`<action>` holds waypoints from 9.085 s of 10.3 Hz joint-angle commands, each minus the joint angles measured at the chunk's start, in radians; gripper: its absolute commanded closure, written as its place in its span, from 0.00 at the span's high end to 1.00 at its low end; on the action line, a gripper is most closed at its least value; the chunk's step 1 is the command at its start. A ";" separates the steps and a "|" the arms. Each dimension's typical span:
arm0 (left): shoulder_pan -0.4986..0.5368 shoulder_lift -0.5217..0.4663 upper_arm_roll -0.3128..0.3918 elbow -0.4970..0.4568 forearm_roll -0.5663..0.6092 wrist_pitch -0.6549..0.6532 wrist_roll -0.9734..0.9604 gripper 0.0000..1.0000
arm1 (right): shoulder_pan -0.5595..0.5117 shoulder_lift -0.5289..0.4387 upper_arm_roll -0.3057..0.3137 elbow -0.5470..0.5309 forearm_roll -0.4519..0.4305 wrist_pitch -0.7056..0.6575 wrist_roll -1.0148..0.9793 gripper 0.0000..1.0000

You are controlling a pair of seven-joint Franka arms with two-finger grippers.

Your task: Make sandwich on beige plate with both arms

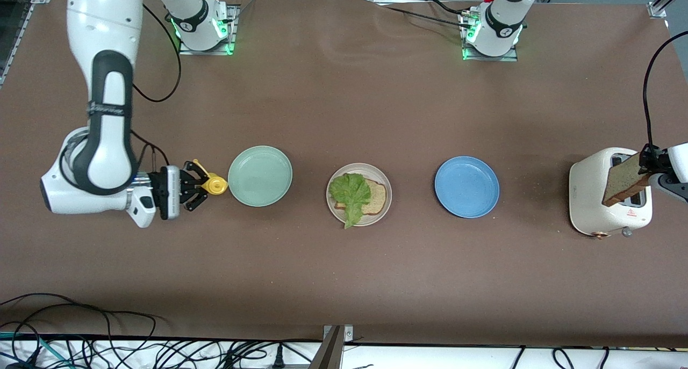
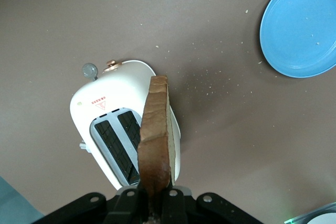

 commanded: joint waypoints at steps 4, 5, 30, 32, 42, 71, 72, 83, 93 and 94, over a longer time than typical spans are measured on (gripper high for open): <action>-0.013 0.007 0.005 0.016 -0.019 -0.019 -0.005 0.00 | 0.312 -0.002 -0.113 0.125 -0.326 0.099 0.426 0.00; -0.013 0.007 0.005 0.016 -0.019 -0.019 -0.007 0.00 | 0.357 -0.002 -0.113 0.139 -0.404 0.099 0.535 0.00; -0.027 0.005 0.003 0.018 -0.019 -0.044 -0.025 0.00 | 0.684 0.164 -0.145 0.356 -0.996 0.118 1.166 0.00; -0.041 0.005 0.005 0.018 -0.019 -0.050 -0.025 0.00 | 0.591 0.132 -0.157 0.354 -0.794 0.116 1.067 0.00; -0.179 0.007 0.004 0.013 -0.347 -0.179 -0.266 0.00 | 0.197 0.021 -0.156 0.258 -0.183 -0.003 0.740 0.00; -0.606 0.430 0.005 0.079 -1.184 0.348 -0.887 0.00 | -0.313 0.155 0.110 -0.189 0.291 -0.293 -0.955 1.00; -0.606 0.438 0.005 0.079 -1.182 0.348 -0.884 0.00 | -0.319 0.155 0.108 -0.184 0.291 -0.293 -0.946 1.00; -0.547 0.496 0.017 0.064 -1.170 0.394 -0.688 0.94 | -0.446 0.077 0.042 0.111 -0.069 -0.330 -0.256 1.00; -0.514 0.429 0.048 0.076 -0.764 0.327 -0.711 1.00 | -0.397 -0.253 0.215 0.287 -0.634 -0.347 0.701 1.00; -0.512 0.409 0.057 0.075 -0.695 0.293 -0.711 1.00 | -0.426 -0.294 0.294 0.282 -0.713 -0.315 0.783 1.00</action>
